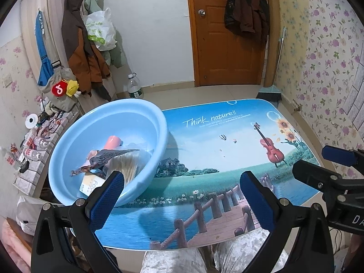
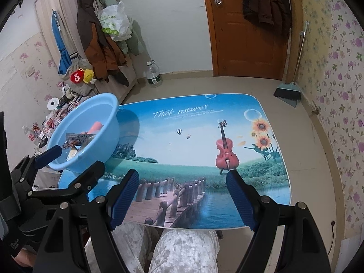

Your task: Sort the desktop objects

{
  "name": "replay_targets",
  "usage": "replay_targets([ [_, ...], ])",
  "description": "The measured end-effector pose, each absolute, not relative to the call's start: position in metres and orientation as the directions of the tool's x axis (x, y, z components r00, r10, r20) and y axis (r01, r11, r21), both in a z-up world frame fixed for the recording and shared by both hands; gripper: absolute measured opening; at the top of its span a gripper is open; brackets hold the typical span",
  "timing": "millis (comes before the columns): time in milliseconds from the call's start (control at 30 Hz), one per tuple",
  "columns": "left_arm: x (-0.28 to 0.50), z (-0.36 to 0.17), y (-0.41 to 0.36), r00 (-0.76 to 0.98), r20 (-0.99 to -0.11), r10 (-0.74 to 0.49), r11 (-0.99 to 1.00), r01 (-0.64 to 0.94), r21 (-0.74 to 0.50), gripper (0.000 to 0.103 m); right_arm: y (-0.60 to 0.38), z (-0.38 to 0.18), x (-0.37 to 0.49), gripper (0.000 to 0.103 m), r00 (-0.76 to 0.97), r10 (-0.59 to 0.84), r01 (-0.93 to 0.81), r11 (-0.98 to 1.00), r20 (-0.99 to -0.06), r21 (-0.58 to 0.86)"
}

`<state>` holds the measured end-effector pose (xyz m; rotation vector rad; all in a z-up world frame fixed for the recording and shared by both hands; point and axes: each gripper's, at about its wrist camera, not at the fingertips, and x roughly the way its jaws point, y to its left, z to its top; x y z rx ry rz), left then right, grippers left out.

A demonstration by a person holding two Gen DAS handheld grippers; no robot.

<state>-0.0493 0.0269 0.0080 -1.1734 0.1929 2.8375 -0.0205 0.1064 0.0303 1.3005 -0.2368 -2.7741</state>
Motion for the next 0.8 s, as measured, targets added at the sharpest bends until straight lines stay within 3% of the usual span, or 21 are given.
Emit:
replay_targets([
  [800,-0.047,0.013,0.014,-0.712,-0.702,-0.011,-0.994,-0.072,0.088,0.103,0.094,0.030,-0.023,0.081,-0.644,-0.131,0.008,-0.986,-0.754,0.164],
])
